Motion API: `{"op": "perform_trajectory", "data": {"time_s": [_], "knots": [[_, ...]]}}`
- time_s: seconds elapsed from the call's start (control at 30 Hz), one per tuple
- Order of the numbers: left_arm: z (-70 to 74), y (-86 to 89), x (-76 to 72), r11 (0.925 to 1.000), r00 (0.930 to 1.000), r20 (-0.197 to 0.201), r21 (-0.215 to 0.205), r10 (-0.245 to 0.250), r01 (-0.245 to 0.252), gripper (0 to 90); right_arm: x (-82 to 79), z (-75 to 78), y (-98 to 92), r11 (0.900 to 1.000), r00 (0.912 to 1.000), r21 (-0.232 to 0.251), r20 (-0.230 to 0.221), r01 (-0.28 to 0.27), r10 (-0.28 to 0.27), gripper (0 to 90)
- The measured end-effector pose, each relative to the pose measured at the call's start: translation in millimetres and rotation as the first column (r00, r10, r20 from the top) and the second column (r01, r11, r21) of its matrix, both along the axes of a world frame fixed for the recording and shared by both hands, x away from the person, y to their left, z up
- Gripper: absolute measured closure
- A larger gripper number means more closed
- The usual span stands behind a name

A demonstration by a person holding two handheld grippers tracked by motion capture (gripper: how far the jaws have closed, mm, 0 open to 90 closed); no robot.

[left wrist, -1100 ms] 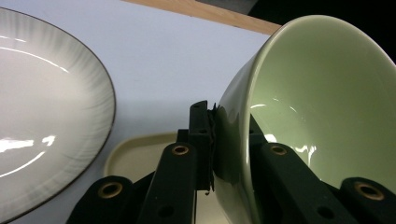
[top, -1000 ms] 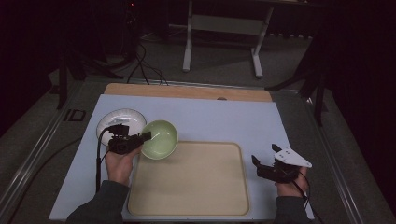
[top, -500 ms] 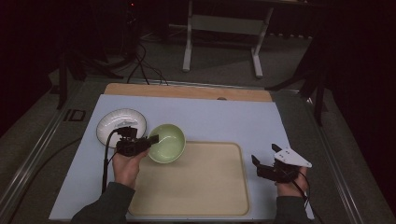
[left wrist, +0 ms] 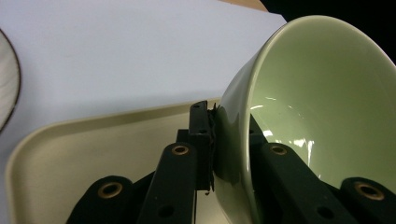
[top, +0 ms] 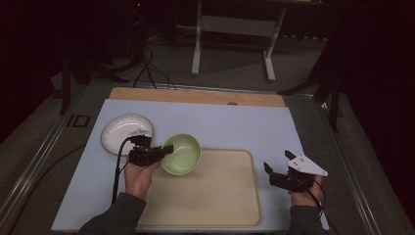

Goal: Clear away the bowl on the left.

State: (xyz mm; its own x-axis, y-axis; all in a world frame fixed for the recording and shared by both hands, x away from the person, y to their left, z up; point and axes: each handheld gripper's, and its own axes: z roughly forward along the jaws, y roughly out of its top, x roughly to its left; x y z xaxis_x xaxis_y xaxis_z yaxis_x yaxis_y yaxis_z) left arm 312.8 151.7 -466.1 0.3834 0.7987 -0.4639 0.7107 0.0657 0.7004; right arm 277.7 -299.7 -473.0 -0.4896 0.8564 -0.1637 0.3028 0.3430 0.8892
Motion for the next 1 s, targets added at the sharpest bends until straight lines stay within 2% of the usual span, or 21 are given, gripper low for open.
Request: {"op": "perform_trajectory", "data": {"time_s": [0.57, 0.8, 1.0], "knots": [[-2.0, -16.0, -3.1, 0.9990, 0.9990, -0.011, 0.011, -0.042, 0.042, 82.3, -0.3, 0.9, -0.5, 1.000, 0.9999, 0.002, 0.010, -0.006, 0.006, 13.9], [-6.3, -23.3, -3.3, 0.9978, 0.9988, -0.012, 0.048, -0.046, 0.047, 82.2, -0.5, 1.2, -0.3, 1.000, 0.9999, 0.002, 0.014, -0.008, 0.008, 13.9], [-10.9, -29.7, -2.9, 0.9962, 0.9978, -0.027, 0.061, -0.060, 0.062, 82.2, -0.6, 1.2, -0.2, 1.000, 0.9999, 0.000, 0.014, -0.008, 0.008, 13.9]]}}
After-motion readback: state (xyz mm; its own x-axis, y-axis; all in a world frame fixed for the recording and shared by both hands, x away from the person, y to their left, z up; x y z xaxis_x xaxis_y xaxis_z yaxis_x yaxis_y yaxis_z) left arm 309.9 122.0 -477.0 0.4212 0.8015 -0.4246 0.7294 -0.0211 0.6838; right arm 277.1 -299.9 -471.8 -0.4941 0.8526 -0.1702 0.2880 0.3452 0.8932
